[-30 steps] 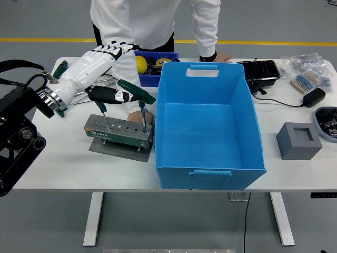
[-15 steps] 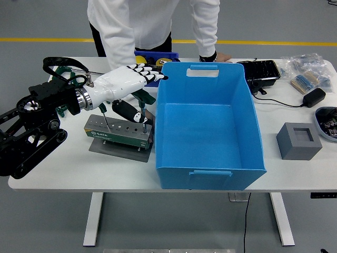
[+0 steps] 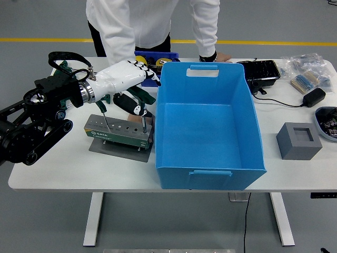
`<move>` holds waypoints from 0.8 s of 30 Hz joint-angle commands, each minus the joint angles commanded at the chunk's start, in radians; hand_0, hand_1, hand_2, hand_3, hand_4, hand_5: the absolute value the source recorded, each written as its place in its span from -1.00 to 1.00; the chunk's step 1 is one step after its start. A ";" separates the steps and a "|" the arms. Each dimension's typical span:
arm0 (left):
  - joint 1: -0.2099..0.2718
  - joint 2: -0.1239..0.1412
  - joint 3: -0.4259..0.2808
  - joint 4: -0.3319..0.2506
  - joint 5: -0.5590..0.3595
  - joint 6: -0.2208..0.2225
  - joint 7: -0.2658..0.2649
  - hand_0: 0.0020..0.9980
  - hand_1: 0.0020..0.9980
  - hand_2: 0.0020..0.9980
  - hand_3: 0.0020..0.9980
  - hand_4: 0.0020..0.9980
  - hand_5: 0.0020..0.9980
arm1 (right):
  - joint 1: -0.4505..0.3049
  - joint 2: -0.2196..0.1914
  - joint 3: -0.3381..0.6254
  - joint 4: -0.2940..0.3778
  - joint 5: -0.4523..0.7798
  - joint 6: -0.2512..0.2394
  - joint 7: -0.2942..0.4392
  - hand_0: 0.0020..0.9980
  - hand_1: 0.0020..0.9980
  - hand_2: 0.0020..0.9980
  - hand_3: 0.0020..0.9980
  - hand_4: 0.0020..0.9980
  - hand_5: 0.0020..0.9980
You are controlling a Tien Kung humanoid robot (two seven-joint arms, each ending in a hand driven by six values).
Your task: Lift tool from toolbox,place it in box,lift tool from toolbox,place it in box
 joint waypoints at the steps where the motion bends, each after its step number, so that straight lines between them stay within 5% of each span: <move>1: -0.003 -0.004 0.007 0.012 0.002 0.000 0.003 0.43 0.26 0.32 0.38 1.00 -0.02 | -0.001 0.000 0.002 0.000 -0.004 0.000 -0.001 0.36 0.30 0.42 0.11 0.58 0.44; 5: -0.009 -0.014 0.018 0.044 0.006 0.004 0.008 0.43 0.26 0.32 0.38 1.00 -0.02 | -0.002 0.000 0.004 0.001 -0.009 0.000 -0.003 0.36 0.30 0.42 0.11 0.58 0.44; 6: -0.010 -0.016 0.021 0.050 0.006 0.005 0.008 0.03 0.00 0.10 0.25 1.00 -0.03 | -0.002 0.000 0.005 0.001 -0.010 0.000 -0.003 0.36 0.30 0.42 0.11 0.58 0.44; 11: -0.019 -0.022 0.040 0.077 0.011 0.016 0.012 0.03 0.00 0.10 0.25 1.00 -0.03 | -0.004 0.001 0.008 0.001 -0.015 -0.001 -0.005 0.36 0.30 0.42 0.11 0.58 0.44; 12: -0.020 -0.023 0.042 0.080 0.012 0.016 0.014 -0.24 -0.33 -0.29 0.04 1.00 -0.04 | -0.005 0.001 0.008 0.001 -0.015 -0.001 -0.005 0.36 0.30 0.42 0.11 0.58 0.44; 17: -0.024 -0.026 0.053 0.092 0.016 0.023 0.019 -0.24 -0.33 -0.29 0.04 1.00 -0.04 | -0.006 0.001 0.009 0.002 -0.016 -0.001 -0.005 0.36 0.30 0.42 0.11 0.58 0.44; 18: -0.025 -0.026 0.054 0.093 0.016 0.026 0.020 -0.38 -0.56 -0.52 -0.24 1.00 -0.03 | -0.006 0.001 0.009 0.002 -0.016 -0.001 -0.005 0.36 0.30 0.42 0.11 0.58 0.44; 23: -0.029 -0.028 0.059 0.101 0.015 0.043 0.019 -0.38 -0.56 -0.52 -0.24 1.00 -0.03 | -0.006 0.001 0.007 0.002 -0.014 -0.001 -0.004 0.36 0.30 0.42 0.11 0.58 0.44; 24: -0.030 -0.028 0.060 0.104 0.015 0.045 0.019 -0.50 -0.70 -0.64 -0.45 1.00 -0.03 | -0.005 0.001 0.006 0.002 -0.012 -0.001 -0.003 0.36 0.30 0.42 0.11 0.58 0.44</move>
